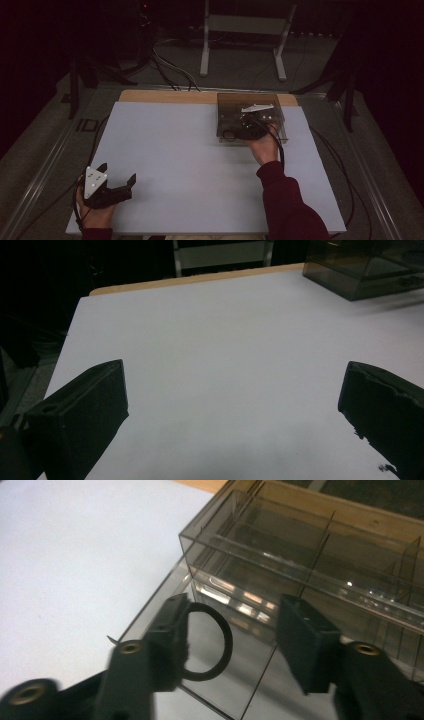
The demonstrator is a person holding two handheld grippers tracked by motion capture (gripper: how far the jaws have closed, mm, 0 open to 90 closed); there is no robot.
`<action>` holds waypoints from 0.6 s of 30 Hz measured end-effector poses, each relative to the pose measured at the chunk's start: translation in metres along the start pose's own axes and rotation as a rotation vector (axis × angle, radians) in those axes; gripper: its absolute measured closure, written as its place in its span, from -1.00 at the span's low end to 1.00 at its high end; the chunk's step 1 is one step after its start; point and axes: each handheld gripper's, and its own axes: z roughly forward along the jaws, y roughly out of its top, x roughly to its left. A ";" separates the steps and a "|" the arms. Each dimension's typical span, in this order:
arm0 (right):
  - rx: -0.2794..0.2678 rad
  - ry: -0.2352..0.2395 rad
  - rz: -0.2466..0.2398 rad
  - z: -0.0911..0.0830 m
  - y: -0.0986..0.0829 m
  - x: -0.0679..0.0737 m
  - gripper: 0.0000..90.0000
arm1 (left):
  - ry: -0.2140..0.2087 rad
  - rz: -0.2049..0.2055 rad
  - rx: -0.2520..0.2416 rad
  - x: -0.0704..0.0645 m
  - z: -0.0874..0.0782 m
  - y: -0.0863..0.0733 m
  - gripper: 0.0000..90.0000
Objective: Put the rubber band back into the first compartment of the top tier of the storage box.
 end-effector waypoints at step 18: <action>-0.052 -0.079 0.003 -0.033 -0.010 -0.013 -1.00 | 0.000 0.000 -0.001 0.000 0.000 0.000 -0.99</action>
